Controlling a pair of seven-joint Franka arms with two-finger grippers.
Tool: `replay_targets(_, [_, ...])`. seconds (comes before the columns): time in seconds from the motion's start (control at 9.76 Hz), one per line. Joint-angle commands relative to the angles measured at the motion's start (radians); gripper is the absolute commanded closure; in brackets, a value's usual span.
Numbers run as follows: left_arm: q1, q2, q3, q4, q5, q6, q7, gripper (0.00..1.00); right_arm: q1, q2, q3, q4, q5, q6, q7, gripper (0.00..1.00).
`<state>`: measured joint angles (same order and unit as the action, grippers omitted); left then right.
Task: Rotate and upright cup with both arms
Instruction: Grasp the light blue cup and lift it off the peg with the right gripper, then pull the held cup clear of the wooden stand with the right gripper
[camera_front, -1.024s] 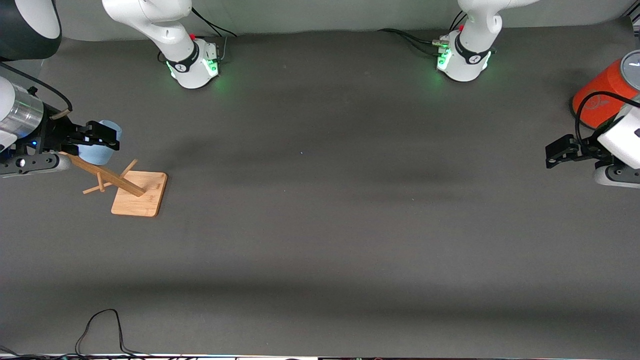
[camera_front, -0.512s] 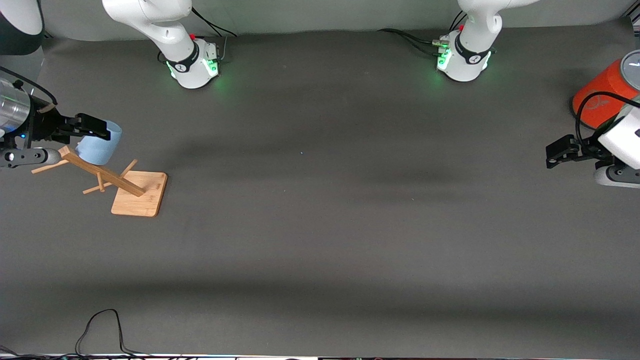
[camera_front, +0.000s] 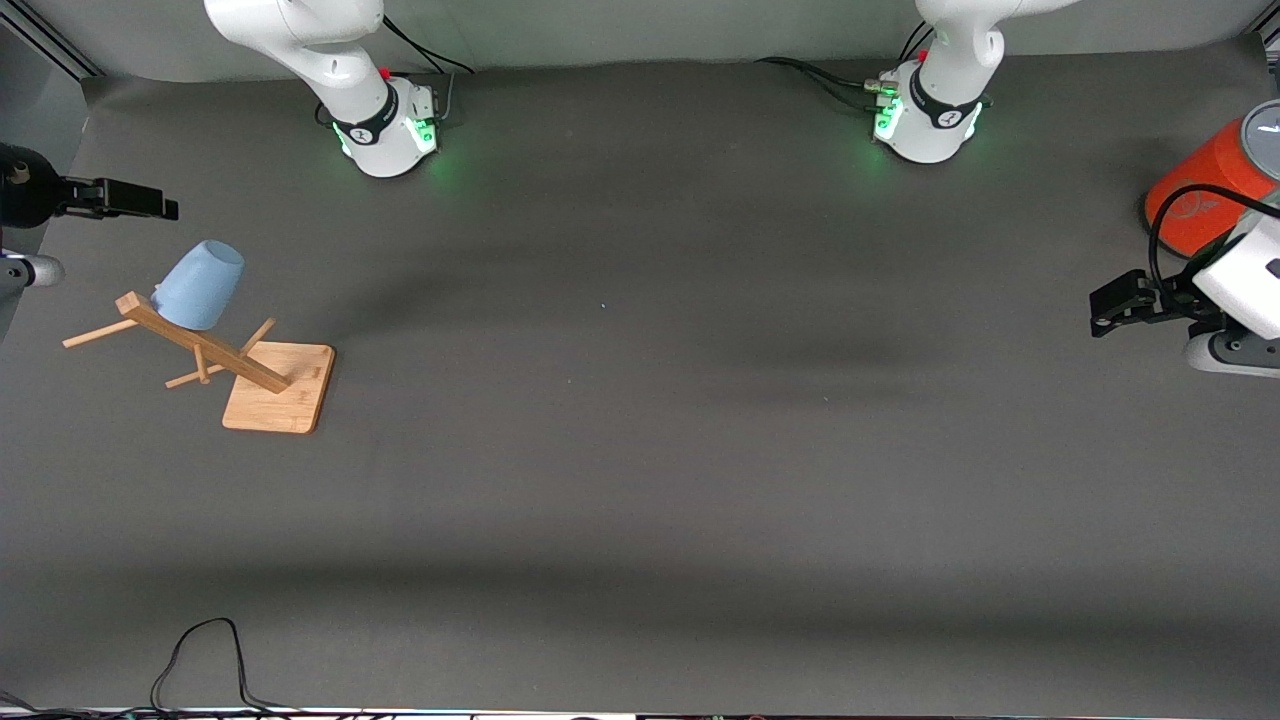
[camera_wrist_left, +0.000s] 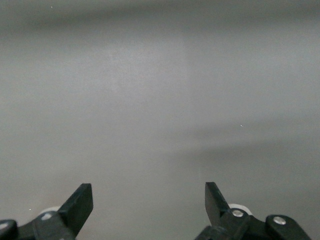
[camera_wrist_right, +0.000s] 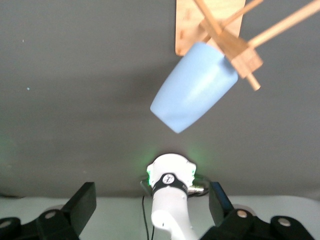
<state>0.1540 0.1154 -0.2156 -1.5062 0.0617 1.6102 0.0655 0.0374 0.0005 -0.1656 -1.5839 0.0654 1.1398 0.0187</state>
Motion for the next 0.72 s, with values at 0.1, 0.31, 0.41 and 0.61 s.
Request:
replay_targets(0.1, [-0.011, -0.006, 0.002, 0.003, 0.012, 0.000, -0.006, 0.00, 0.004, -0.027, -0.031, -0.180, 0.071, 0.096, 0.139, 0.00])
replay_targets(0.31, [-0.010, -0.006, 0.002, 0.000, 0.012, 0.000, 0.002, 0.00, 0.006, -0.020, -0.054, -0.255, 0.080, 0.144, 0.228, 0.00])
replay_targets(0.41, [-0.011, -0.008, 0.002, 0.000, 0.013, 0.000, 0.004, 0.00, 0.007, -0.020, -0.057, -0.277, 0.089, 0.144, 0.257, 0.00])
replay_targets(0.61, [-0.024, -0.011, 0.002, -0.003, 0.020, -0.003, 0.005, 0.00, 0.003, -0.004, -0.081, -0.303, 0.100, 0.167, 0.259, 0.00])
